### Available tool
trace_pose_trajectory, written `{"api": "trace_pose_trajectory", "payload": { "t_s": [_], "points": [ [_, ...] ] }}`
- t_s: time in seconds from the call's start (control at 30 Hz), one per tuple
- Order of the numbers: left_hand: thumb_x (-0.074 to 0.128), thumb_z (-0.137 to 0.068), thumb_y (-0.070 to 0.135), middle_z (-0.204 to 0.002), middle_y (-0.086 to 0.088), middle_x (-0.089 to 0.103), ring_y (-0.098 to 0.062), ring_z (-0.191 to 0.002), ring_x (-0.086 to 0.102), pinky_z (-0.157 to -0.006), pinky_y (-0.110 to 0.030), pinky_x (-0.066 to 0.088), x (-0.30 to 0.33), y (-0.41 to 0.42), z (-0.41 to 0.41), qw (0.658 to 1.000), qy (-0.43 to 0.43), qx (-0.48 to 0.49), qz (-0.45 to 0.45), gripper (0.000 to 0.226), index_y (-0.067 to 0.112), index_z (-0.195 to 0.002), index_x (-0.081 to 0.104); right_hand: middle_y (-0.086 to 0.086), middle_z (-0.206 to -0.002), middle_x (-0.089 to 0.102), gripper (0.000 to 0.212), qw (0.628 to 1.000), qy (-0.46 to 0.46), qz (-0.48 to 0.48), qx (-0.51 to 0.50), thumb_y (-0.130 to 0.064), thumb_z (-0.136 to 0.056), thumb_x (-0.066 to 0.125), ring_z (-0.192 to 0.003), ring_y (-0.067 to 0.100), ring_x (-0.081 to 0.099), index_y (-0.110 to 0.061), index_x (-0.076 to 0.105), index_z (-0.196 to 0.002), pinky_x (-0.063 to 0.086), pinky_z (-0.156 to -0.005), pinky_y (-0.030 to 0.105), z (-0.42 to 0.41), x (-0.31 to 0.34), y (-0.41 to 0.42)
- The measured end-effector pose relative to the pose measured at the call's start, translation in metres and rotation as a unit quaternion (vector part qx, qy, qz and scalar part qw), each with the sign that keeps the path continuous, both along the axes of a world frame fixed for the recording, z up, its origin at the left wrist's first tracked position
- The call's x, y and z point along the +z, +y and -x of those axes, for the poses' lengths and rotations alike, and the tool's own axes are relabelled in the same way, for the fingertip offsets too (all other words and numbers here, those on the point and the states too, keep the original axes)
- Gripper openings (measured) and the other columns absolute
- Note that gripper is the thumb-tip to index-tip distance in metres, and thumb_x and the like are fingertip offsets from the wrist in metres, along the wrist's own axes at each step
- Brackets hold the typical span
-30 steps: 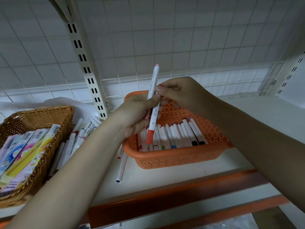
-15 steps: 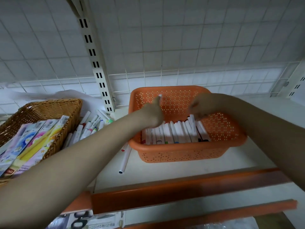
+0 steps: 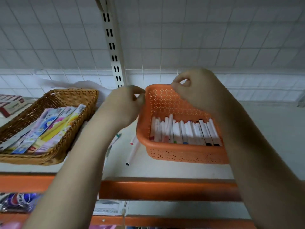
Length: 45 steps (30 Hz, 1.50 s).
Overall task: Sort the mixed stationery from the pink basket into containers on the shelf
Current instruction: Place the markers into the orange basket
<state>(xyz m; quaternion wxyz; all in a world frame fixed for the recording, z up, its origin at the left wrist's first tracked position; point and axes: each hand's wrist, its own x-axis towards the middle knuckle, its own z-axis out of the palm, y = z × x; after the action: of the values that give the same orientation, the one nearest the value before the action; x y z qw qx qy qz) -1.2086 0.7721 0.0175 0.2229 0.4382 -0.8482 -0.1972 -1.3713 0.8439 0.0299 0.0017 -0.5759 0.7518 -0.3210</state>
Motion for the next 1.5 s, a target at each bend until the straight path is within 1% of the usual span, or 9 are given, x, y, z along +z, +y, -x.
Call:
{"api": "trace_pose_trajectory", "payload": {
  "t_s": [0.13,0.27,0.47,0.63,0.83,0.93,1.13,1.3,1.5],
  "points": [
    [0.044,-0.097,0.019,-0.121,-0.012,0.063,-0.027,-0.101,0.057,-0.076,-0.025,0.034,-0.033,-0.014,-0.059,0.994,0.008,0.106,-0.010,0.034,0.013,-0.127,0.059,0.000,-0.086,0.070,0.019,0.998,-0.026,0.056,0.013,-0.029,-0.091,0.056,-0.065,0.008,0.059,-0.016,0.070,-0.096,0.045,-0.065,0.018,-0.056,-0.003,-0.004],
    [0.033,-0.094,0.035,-0.128,-0.023,0.053,-0.035,-0.119,0.048,-0.093,-0.032,0.034,-0.085,-0.034,-0.084,0.988,-0.103,0.104,-0.052,0.048,0.003,-0.122,0.055,0.003,-0.087,0.067,0.026,0.995,-0.006,-0.058,0.084,-0.032,-0.096,0.048,-0.066,0.013,0.056,-0.014,0.066,-0.102,0.041,-0.062,0.025,-0.122,-0.023,-0.015],
    [0.052,-0.085,0.058,-0.157,-0.018,-0.003,-0.027,-0.145,0.014,-0.112,-0.033,0.020,-0.107,-0.044,-0.095,0.977,-0.155,0.058,-0.135,0.103,0.008,-0.149,-0.013,0.025,-0.132,0.046,0.032,0.949,0.110,-0.294,-0.040,-0.019,-0.096,0.045,-0.129,0.043,0.037,-0.006,0.043,-0.125,0.034,-0.105,0.047,-0.152,-0.089,-0.072],
    [0.047,-0.095,0.044,-0.153,-0.021,0.018,-0.028,-0.132,0.040,-0.103,-0.032,0.032,-0.108,-0.051,-0.102,0.980,-0.176,0.041,-0.084,0.092,0.001,-0.147,-0.015,0.025,-0.144,0.030,0.046,0.935,0.103,-0.310,-0.141,-0.016,-0.094,0.041,-0.135,0.040,0.027,0.000,0.032,-0.137,0.029,-0.109,0.049,-0.139,-0.113,-0.088],
    [0.049,-0.093,0.039,-0.143,-0.021,0.027,-0.031,-0.129,0.038,-0.103,-0.034,0.033,-0.106,-0.053,-0.102,0.967,-0.235,0.082,-0.058,0.084,-0.001,-0.147,-0.001,0.019,-0.128,0.046,0.032,0.955,0.095,-0.241,-0.142,0.004,-0.080,0.041,-0.131,0.035,0.032,-0.003,0.051,-0.109,0.027,-0.110,0.044,-0.137,-0.117,-0.086],
    [0.046,-0.095,0.043,-0.140,-0.021,0.029,-0.031,-0.127,0.039,-0.102,-0.033,0.035,-0.106,-0.053,-0.097,0.955,-0.281,0.084,-0.042,0.079,0.000,-0.146,0.003,0.016,-0.123,0.048,0.045,0.959,0.072,-0.235,-0.143,0.006,-0.078,0.046,-0.120,0.036,0.043,-0.003,0.046,-0.122,0.040,-0.100,0.041,-0.137,-0.117,-0.087],
    [0.047,-0.097,0.032,-0.138,-0.023,0.027,-0.034,-0.124,0.043,-0.097,-0.038,0.042,-0.103,-0.058,-0.094,0.949,-0.296,0.071,-0.086,0.078,0.008,-0.147,-0.007,0.015,-0.112,0.051,0.029,0.962,0.077,-0.221,-0.140,0.003,-0.083,0.049,-0.100,0.032,0.055,-0.005,0.047,-0.110,0.040,-0.075,0.032,-0.137,-0.119,-0.084],
    [0.045,-0.096,0.021,-0.141,-0.024,0.021,-0.034,-0.122,0.046,-0.095,-0.038,0.043,-0.104,-0.058,-0.094,0.941,-0.314,0.074,-0.105,0.083,0.013,-0.147,-0.019,0.014,-0.113,0.052,0.027,0.965,0.080,-0.207,-0.141,0.001,-0.087,0.045,-0.104,0.028,0.054,-0.004,0.049,-0.113,0.042,-0.088,0.031,-0.136,-0.122,-0.084],
    [0.046,-0.096,0.014,-0.144,-0.027,0.025,-0.028,-0.123,0.047,-0.098,-0.034,0.041,-0.101,-0.053,-0.104,0.942,-0.318,0.068,-0.083,0.088,0.013,-0.144,-0.028,0.015,-0.120,0.047,0.031,0.975,0.021,-0.162,-0.147,0.005,-0.088,0.045,-0.104,0.029,0.054,-0.005,0.043,-0.117,0.040,-0.075,0.031,-0.139,-0.117,-0.087]
  ]
}}
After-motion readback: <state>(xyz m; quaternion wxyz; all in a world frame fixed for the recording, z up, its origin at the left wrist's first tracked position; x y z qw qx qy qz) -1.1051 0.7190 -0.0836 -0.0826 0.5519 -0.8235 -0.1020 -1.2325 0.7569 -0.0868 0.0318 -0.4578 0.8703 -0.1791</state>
